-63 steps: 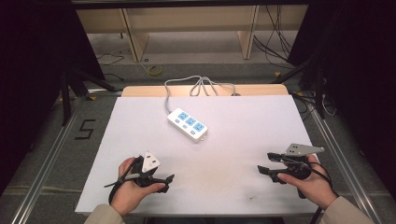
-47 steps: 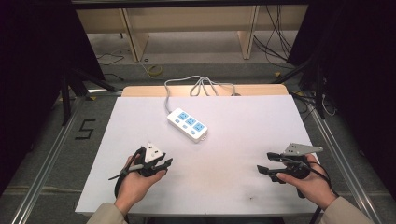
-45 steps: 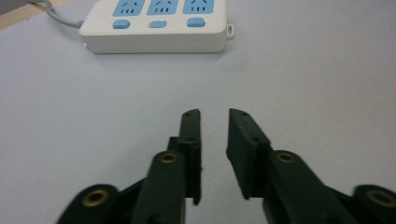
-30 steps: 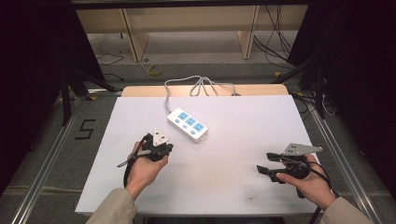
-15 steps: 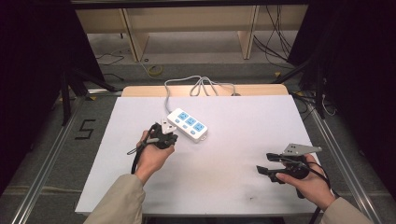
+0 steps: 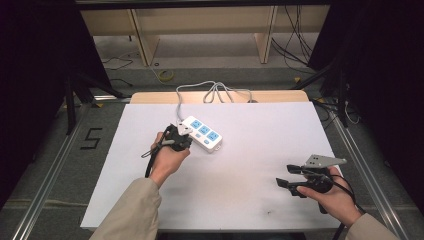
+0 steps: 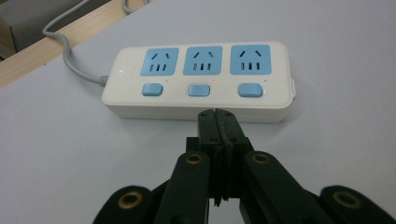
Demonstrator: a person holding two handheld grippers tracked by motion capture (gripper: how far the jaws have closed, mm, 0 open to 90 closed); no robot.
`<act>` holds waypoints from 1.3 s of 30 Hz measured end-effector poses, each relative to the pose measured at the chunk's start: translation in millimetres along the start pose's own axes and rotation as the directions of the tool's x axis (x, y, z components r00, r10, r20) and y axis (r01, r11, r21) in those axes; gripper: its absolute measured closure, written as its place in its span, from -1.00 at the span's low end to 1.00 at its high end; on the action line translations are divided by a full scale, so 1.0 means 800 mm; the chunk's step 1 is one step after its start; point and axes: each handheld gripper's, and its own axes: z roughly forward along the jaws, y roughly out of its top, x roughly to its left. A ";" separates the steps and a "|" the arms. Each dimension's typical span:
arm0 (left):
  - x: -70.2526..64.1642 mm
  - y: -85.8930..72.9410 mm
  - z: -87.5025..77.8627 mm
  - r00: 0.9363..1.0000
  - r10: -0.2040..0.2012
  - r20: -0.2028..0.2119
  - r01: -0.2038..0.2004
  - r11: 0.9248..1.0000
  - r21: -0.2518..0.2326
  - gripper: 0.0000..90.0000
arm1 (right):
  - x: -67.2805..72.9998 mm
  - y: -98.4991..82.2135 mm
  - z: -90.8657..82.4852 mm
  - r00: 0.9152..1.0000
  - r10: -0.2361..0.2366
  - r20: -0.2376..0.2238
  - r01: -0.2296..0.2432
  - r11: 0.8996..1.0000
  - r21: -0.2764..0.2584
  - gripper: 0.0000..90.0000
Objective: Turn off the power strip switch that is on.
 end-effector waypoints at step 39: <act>0.014 0.031 0.064 1.000 -0.009 0.004 0.009 1.000 0.009 1.00 | -0.001 -0.003 -0.002 1.000 0.013 0.013 -0.013 1.000 0.001 -0.33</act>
